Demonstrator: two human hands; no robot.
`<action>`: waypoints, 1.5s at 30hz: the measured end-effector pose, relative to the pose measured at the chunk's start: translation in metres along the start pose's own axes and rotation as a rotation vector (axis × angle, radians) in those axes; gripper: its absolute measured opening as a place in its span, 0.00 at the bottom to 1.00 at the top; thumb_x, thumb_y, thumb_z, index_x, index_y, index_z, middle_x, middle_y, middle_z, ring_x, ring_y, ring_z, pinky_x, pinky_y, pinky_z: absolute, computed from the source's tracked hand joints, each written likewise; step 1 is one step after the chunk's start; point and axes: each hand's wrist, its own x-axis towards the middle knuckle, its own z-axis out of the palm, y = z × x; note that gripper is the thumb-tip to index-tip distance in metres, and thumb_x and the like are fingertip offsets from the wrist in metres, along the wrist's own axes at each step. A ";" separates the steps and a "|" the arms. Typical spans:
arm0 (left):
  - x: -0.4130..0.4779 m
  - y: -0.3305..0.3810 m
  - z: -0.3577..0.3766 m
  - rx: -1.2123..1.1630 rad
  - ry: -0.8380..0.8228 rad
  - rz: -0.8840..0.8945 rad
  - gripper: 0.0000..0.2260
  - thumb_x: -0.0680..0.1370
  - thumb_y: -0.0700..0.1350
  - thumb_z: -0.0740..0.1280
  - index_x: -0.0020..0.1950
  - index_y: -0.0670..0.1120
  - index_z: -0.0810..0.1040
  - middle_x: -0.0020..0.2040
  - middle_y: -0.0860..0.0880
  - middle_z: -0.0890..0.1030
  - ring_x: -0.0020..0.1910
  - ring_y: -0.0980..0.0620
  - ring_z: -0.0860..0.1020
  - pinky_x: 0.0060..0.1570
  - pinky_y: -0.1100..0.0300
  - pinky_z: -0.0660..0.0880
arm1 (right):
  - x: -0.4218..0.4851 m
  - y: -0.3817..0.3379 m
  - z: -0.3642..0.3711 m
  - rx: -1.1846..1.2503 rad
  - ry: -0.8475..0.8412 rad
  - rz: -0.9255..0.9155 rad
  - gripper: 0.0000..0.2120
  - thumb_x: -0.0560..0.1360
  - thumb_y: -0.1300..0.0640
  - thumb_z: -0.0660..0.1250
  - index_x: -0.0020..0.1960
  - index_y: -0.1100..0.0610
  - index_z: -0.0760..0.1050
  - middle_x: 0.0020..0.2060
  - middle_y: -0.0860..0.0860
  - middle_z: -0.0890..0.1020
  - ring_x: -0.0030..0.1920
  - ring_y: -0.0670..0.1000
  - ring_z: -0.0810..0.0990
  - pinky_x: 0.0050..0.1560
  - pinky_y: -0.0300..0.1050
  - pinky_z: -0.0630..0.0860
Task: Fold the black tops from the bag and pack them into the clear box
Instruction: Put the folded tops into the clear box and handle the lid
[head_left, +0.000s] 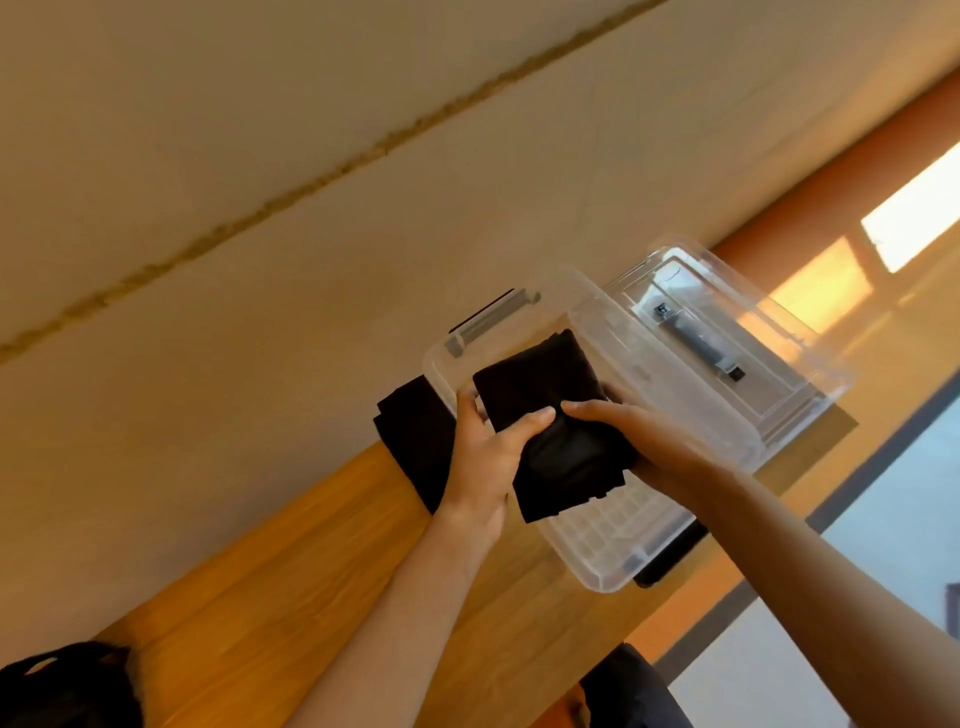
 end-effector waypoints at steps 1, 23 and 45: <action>0.012 -0.004 0.012 -0.003 0.002 -0.003 0.24 0.76 0.37 0.75 0.67 0.52 0.72 0.61 0.45 0.82 0.56 0.49 0.85 0.53 0.52 0.83 | 0.009 -0.007 -0.010 -0.010 0.015 0.014 0.32 0.68 0.45 0.79 0.68 0.52 0.73 0.56 0.56 0.85 0.54 0.57 0.86 0.56 0.56 0.82; 0.183 -0.052 0.068 -0.048 0.356 -0.118 0.29 0.80 0.38 0.66 0.77 0.58 0.63 0.67 0.46 0.77 0.63 0.44 0.79 0.61 0.40 0.79 | 0.157 -0.045 -0.037 -0.313 0.357 -0.046 0.14 0.80 0.51 0.61 0.58 0.59 0.79 0.42 0.49 0.79 0.43 0.50 0.79 0.42 0.43 0.74; 0.197 -0.055 0.073 0.211 0.330 -0.238 0.33 0.77 0.44 0.75 0.77 0.49 0.61 0.69 0.50 0.73 0.68 0.48 0.74 0.67 0.48 0.75 | 0.143 0.043 0.012 0.666 0.737 -0.075 0.23 0.83 0.49 0.55 0.78 0.47 0.65 0.71 0.46 0.75 0.71 0.48 0.73 0.74 0.55 0.70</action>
